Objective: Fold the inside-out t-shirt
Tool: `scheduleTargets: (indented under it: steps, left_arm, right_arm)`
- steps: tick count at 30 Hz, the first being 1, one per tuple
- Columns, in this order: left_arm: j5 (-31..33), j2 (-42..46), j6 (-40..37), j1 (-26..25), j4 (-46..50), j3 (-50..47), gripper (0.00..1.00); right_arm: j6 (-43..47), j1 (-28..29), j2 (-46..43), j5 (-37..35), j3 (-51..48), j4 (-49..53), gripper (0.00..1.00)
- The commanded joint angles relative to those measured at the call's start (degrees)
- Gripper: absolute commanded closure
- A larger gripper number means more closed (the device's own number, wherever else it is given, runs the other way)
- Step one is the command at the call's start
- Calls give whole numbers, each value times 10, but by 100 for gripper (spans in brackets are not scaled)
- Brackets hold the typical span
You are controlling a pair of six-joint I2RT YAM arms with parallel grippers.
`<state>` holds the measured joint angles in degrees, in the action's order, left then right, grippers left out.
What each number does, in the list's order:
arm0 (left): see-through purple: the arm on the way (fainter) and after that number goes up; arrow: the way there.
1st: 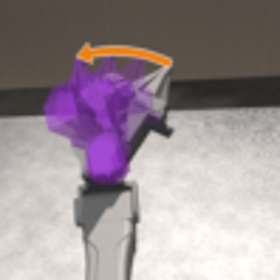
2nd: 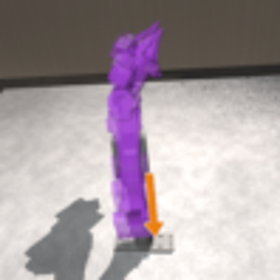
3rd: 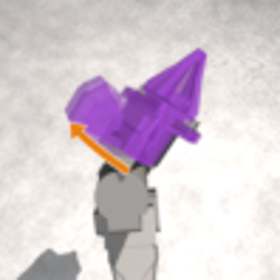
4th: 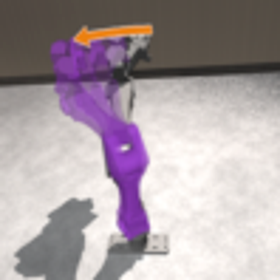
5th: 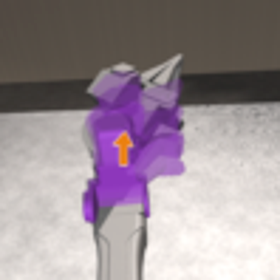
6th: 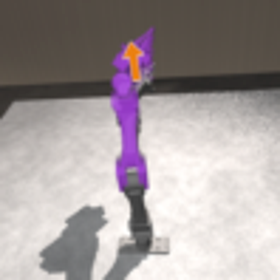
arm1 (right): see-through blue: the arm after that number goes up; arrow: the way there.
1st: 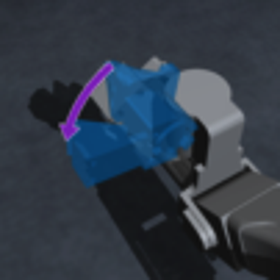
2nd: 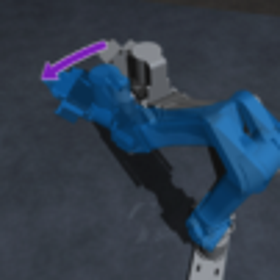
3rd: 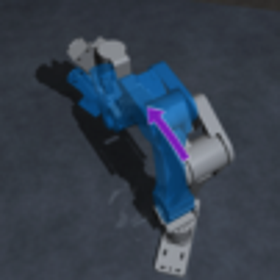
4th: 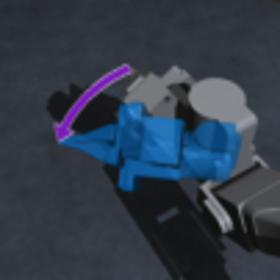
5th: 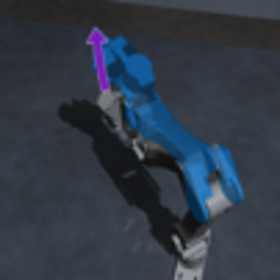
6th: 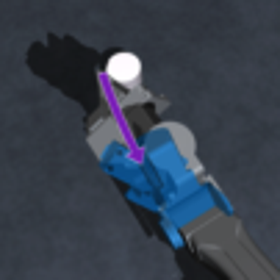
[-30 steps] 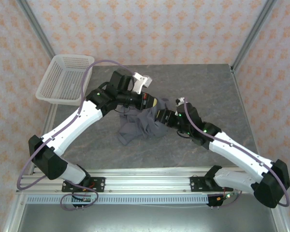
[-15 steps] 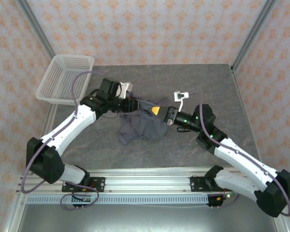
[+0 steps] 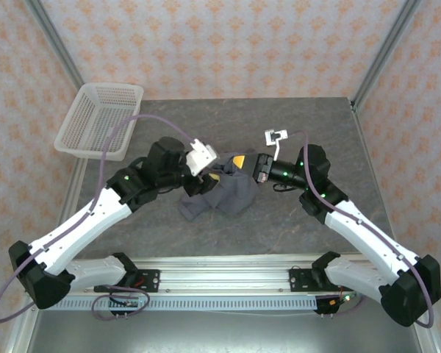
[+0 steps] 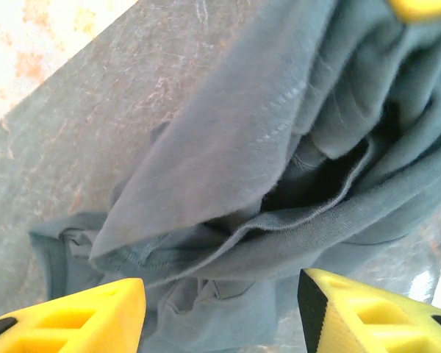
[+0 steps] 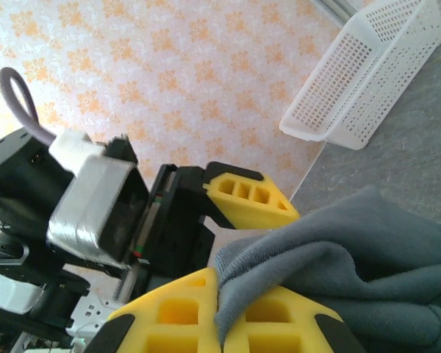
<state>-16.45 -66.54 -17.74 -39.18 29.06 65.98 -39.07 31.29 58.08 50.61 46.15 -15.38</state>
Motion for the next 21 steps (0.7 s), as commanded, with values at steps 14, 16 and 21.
scheduleTargets:
  steps: [14,16,21]
  left_arm:
    - [50,-32,-46,-9,-185,-12,40]
    - [35,-34,-36,-9,-199,-14,41]
    - [-6,-37,14,-9,-195,20,79]
  right_arm:
    - [2,-3,-2,41,29,-4,100]
    - [-5,-3,0,45,30,-10,100]
    - [3,-2,4,18,33,36,100]
